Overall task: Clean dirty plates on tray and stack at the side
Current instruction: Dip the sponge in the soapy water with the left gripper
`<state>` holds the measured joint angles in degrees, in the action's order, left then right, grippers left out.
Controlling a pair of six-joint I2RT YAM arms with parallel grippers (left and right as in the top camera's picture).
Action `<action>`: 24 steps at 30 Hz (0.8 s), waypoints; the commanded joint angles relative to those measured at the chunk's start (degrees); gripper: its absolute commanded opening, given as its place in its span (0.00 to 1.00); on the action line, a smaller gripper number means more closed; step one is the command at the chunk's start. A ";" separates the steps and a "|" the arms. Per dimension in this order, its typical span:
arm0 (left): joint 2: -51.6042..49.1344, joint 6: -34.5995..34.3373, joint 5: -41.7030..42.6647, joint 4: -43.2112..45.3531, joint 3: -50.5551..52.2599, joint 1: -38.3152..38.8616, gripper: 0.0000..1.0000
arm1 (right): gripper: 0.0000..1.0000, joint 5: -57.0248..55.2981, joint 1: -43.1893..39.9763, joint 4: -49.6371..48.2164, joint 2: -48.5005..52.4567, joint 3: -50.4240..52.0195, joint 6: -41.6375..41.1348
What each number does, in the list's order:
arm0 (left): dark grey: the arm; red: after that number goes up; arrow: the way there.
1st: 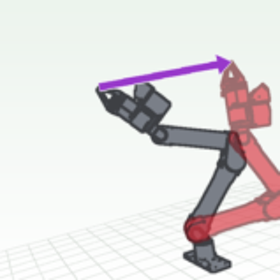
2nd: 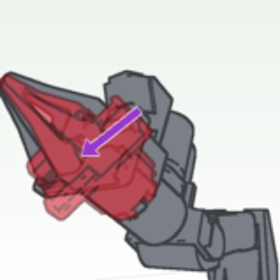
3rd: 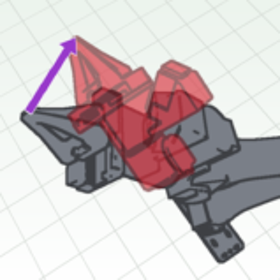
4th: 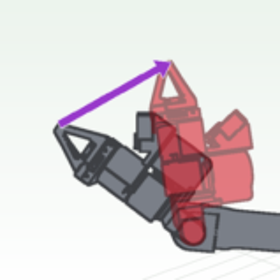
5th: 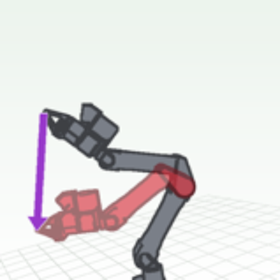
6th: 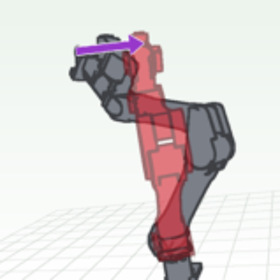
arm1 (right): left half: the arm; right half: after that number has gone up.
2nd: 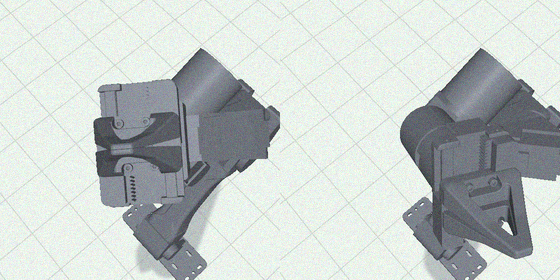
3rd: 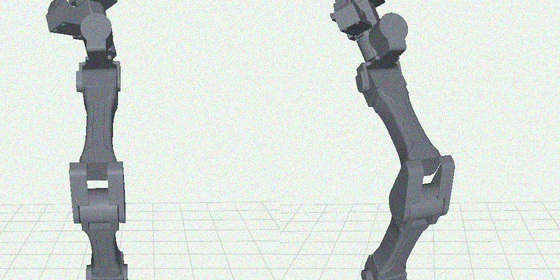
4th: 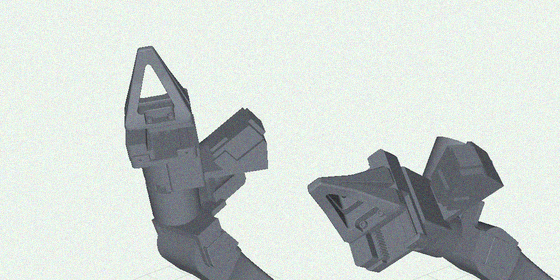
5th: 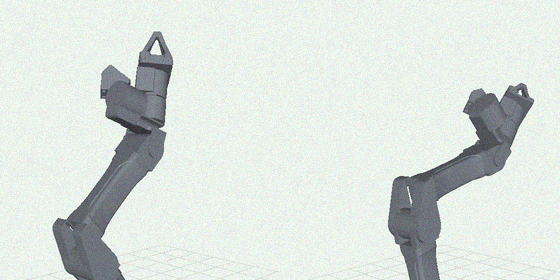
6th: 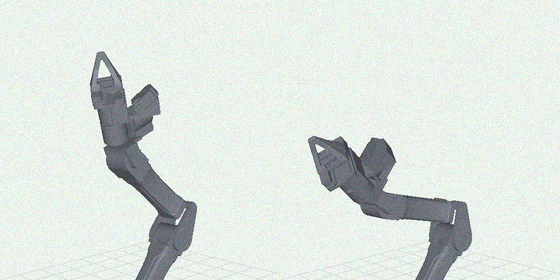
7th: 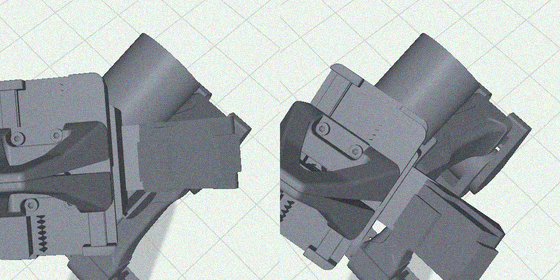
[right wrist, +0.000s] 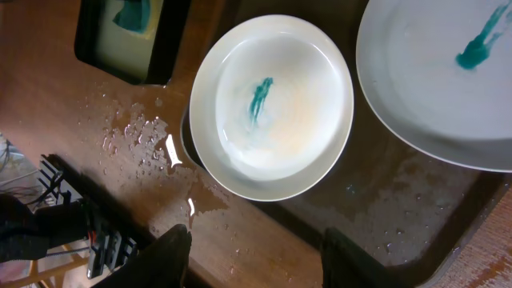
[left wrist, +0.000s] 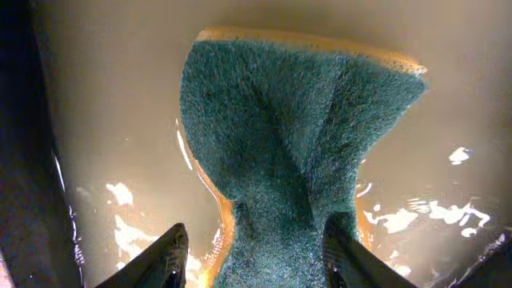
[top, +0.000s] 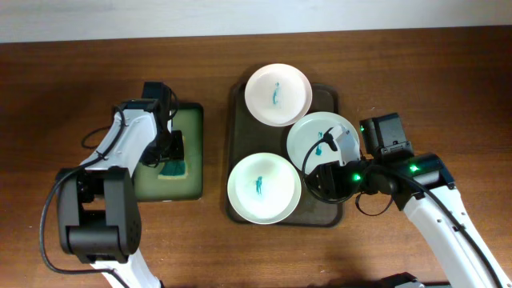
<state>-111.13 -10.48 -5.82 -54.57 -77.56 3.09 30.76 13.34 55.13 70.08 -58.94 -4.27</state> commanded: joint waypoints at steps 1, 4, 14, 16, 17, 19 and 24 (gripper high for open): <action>-0.90 -0.13 2.69 -0.74 -1.18 0.26 0.36 | 0.54 0.09 0.52 -0.04 -0.22 -0.48 0.13; 1.27 -0.11 2.58 -0.63 -1.36 0.22 0.49 | 0.54 0.07 0.52 0.13 -0.22 -0.48 0.13; 7.54 -0.11 6.84 0.02 -1.36 -0.26 0.66 | 0.55 -0.83 0.52 -0.26 -0.22 -0.48 0.13; 6.54 -0.15 3.04 0.22 -0.83 -0.26 0.65 | 0.55 -2.01 0.52 -0.31 -0.22 -0.48 0.13; 5.16 -0.17 2.60 1.68 0.50 -0.22 0.63 | 0.55 -2.05 0.52 -0.28 -0.22 -0.48 0.13; 2.21 -1.64 2.58 4.50 2.86 -0.15 0.49 | 0.55 -2.03 0.52 -0.26 -0.22 -0.48 0.13; -4.83 -1.64 4.20 5.64 2.91 0.24 0.18 | 0.54 -2.03 0.52 -0.22 -0.22 -0.48 0.11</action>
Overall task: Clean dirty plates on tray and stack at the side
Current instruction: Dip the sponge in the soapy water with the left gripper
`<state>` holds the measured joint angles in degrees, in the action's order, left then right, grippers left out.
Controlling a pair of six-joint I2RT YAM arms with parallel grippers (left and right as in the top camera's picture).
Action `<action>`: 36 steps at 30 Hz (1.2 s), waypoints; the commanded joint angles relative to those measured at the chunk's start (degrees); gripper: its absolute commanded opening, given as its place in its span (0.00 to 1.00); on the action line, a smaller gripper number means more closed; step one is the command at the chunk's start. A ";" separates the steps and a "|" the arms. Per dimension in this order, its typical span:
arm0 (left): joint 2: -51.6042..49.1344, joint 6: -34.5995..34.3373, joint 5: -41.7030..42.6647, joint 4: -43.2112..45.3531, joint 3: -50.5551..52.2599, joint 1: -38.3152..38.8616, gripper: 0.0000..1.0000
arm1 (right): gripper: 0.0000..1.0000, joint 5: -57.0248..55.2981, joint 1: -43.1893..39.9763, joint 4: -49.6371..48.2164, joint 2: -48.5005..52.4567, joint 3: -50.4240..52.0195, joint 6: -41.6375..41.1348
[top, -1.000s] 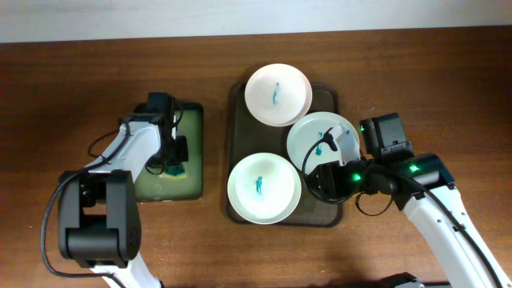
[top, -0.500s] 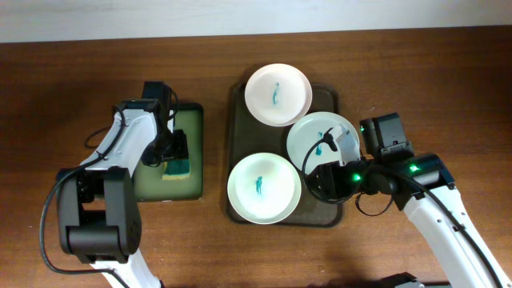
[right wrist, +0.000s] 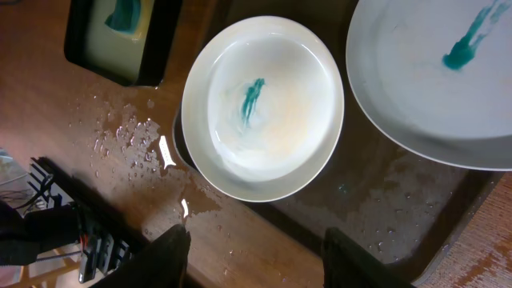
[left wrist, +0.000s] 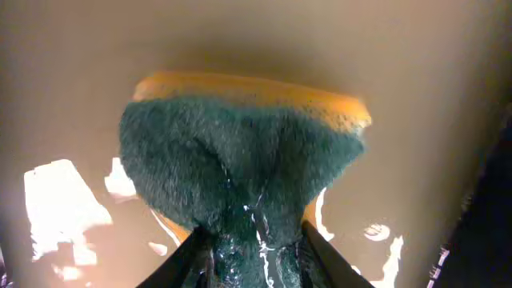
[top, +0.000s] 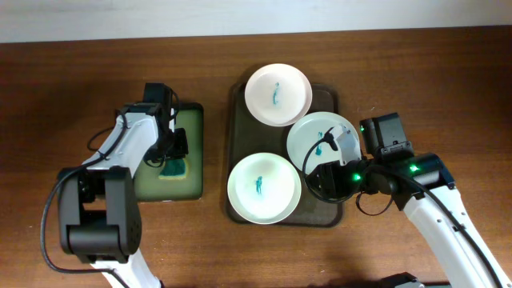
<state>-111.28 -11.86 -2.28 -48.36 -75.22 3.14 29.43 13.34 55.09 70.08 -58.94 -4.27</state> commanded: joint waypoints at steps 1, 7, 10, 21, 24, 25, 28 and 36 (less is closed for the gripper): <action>-4.98 -0.26 1.27 -0.50 0.57 0.35 0.00 | 0.54 -0.70 0.52 -0.20 -0.22 -0.48 0.11; 1.62 0.02 1.20 -10.05 -8.20 0.72 0.00 | 0.53 -9.79 0.52 0.63 -0.22 -0.48 -10.21; 9.22 0.02 1.20 -11.41 -9.03 1.38 0.00 | 0.54 -9.79 0.52 1.29 -0.22 -0.48 -10.16; 15.28 1.49 1.05 -11.91 -9.03 1.38 0.00 | 0.54 -9.81 0.52 1.07 -0.22 -0.48 -10.16; 15.28 1.49 1.05 -11.93 -9.03 1.38 0.00 | 0.54 -9.81 0.52 1.07 -0.22 -0.48 -10.16; 15.28 1.49 1.05 -11.93 -9.03 1.38 0.00 | 0.54 -9.81 0.52 1.07 -0.22 -0.48 -10.16; 15.28 1.49 1.05 -11.96 -9.03 1.38 0.00 | 0.54 -9.81 0.52 1.07 -0.22 -0.48 -10.16; 15.28 1.49 1.05 -11.93 -9.03 1.38 0.00 | 0.54 -9.81 0.52 1.05 -0.22 -0.48 -10.16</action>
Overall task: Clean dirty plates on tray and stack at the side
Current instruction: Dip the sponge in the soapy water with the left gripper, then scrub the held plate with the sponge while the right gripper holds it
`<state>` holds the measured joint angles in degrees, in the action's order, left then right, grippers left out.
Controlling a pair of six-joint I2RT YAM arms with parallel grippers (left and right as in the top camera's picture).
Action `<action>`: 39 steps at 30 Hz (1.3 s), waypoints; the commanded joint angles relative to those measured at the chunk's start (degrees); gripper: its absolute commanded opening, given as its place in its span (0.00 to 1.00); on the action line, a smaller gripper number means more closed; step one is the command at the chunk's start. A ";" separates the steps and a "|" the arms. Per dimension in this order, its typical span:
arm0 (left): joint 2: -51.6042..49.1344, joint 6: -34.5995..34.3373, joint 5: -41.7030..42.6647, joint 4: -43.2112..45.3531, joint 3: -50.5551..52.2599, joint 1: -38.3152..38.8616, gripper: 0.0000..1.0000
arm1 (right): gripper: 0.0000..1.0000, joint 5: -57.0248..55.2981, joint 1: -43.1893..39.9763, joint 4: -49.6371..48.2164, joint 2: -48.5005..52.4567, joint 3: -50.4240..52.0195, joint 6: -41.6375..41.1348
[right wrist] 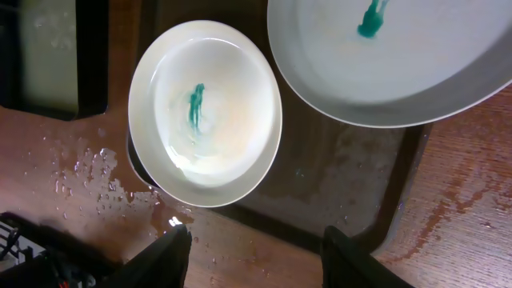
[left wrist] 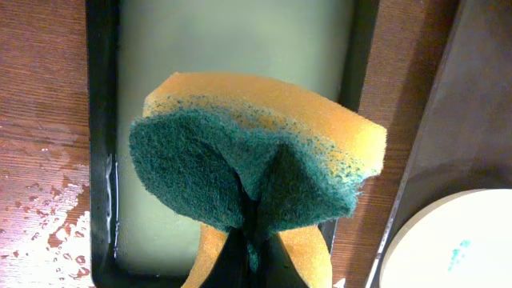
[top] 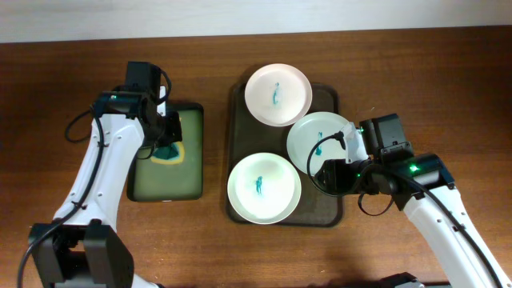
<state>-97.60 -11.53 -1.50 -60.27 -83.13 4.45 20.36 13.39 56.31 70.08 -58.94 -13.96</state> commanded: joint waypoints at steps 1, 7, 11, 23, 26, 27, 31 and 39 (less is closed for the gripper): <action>1.60 1.16 0.26 -0.02 -1.11 0.07 0.00 | 0.54 -0.72 0.48 -0.17 -0.22 -0.48 -0.48; 1.60 1.16 0.28 -0.07 -1.11 0.07 0.00 | 0.54 -0.68 0.48 -0.15 -0.22 -0.48 -0.50; 1.60 1.16 4.33 -1.29 -1.11 0.07 0.00 | 0.43 0.83 0.50 -0.09 -0.17 0.44 -0.52; 1.64 2.89 10.69 -3.69 -1.14 5.31 0.00 | 0.33 -4.90 9.38 -12.57 30.25 1.29 -3.10; 1.64 2.86 11.39 -3.21 -1.14 5.31 0.00 | 0.25 -11.15 9.35 -17.53 31.45 1.29 -7.61; 1.64 2.86 11.39 -2.99 -1.14 5.31 0.00 | 0.21 -10.73 9.38 -20.00 31.47 1.29 -7.61; 1.62 2.86 12.50 -2.12 -1.14 5.33 0.00 | 0.04 -12.09 9.38 -21.64 31.56 1.36 -9.29; -1.16 -4.26 12.28 6.75 0.96 15.58 0.00 | 0.04 -19.34 9.38 -19.69 31.56 1.42 -13.97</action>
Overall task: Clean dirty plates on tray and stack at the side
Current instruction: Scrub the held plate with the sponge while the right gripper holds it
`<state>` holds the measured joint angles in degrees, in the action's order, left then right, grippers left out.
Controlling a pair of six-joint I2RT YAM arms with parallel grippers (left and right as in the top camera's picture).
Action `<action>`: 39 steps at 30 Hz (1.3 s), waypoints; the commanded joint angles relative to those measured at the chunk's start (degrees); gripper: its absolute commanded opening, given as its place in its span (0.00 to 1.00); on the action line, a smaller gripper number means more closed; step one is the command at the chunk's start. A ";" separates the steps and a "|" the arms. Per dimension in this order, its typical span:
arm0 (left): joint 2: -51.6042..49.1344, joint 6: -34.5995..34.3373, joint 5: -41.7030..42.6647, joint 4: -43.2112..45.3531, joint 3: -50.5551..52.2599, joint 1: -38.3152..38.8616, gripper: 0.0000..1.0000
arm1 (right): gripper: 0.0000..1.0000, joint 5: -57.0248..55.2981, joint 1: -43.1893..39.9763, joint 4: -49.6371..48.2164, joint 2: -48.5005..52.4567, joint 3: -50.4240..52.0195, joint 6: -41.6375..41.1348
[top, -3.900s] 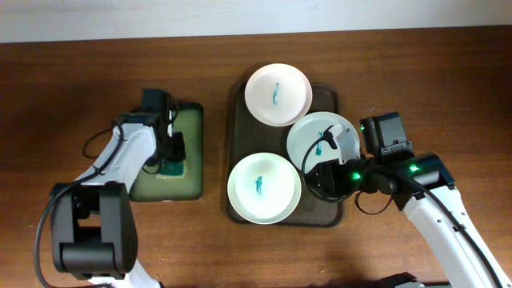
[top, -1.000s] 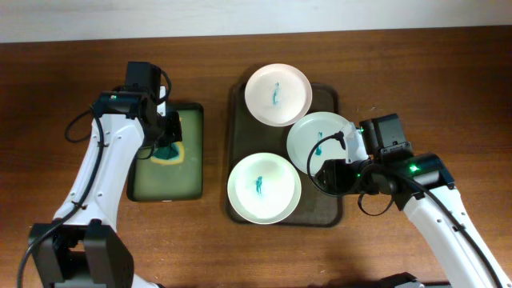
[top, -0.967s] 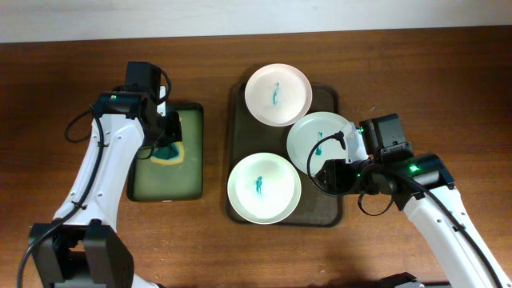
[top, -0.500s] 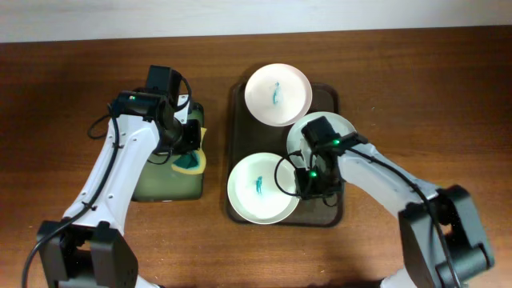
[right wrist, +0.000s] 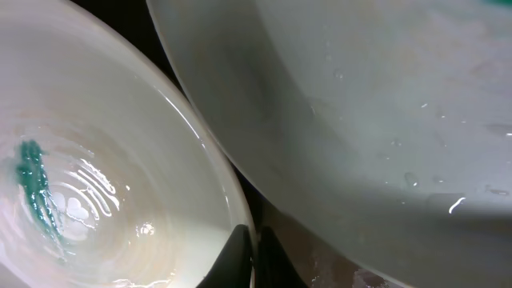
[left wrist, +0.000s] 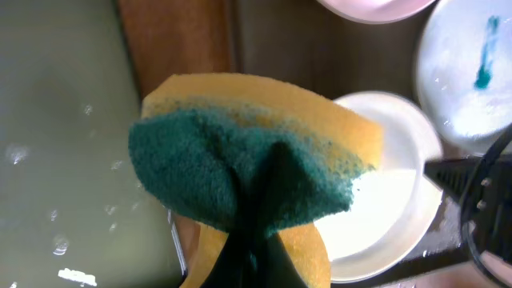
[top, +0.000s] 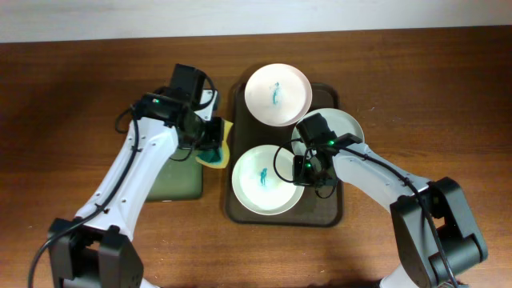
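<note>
Three white plates with teal smears lie on the dark tray [top: 234, 120]: a far one [top: 278, 94], a right one [top: 346, 124] and a near one [top: 262, 190]. My left gripper [top: 210, 149] is shut on a yellow-and-green sponge [left wrist: 248, 160], held over the gap between basin and tray, left of the near plate [left wrist: 392, 200]. My right gripper [right wrist: 254, 240] is shut on the near plate's right rim [right wrist: 232, 200], one finger inside and one outside. The right plate [right wrist: 360, 120] overlaps just beside it.
A dark basin of murky water [top: 172, 180] sits left of the tray, with its water [left wrist: 64, 120] under the sponge's left side. Bare wooden table [top: 416, 80] lies to the right of the tray and at the far left.
My left gripper has carried the sponge from above the basin to the tray's left edge. My right gripper was open above the tray's right side; it is now shut on the near plate's rim.
My left gripper stood open around the sponge in the basin water, then shut on it, then held it lifted over the basin, and now holds it by the tray. My right gripper hovered open above the plates throughout, and now pinches the near plate's rim.
</note>
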<state>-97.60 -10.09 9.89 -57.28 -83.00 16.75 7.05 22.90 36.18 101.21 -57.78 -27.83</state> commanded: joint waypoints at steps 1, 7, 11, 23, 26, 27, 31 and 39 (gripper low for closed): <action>-2.32 -7.17 0.90 4.59 1.03 4.37 0.00 | 0.04 -6.03 -0.13 0.42 0.44 0.26 -0.11; -19.74 -7.48 16.79 12.37 1.44 13.46 0.00 | 0.04 -6.54 -0.13 1.07 0.44 0.26 -0.07; -27.91 -13.07 17.77 16.37 1.44 19.04 0.00 | 0.04 -6.73 -0.13 1.31 0.44 0.26 -0.09; -26.38 -0.87 0.00 3.58 -7.28 7.19 0.00 | 0.04 -3.06 -5.33 -3.10 0.42 0.22 -5.46; -23.74 -0.50 -3.78 1.14 -8.96 7.50 0.00 | 0.04 9.14 -7.23 -7.56 0.42 0.09 -6.40; -23.85 -0.52 -3.74 0.83 -8.76 8.20 0.00 | 0.04 9.05 -7.13 -7.52 0.42 0.09 -8.74; -24.33 -2.86 13.40 9.66 -3.58 14.86 0.00 | 0.04 9.09 -7.13 -7.72 0.42 0.09 -9.14; -24.30 -5.73 22.77 13.05 -3.39 17.84 0.00 | 0.04 9.27 -7.13 -7.45 0.42 0.13 -9.14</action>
<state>-121.71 -15.38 29.41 -43.07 -86.80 33.80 15.38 15.46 29.50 101.54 -57.47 -35.53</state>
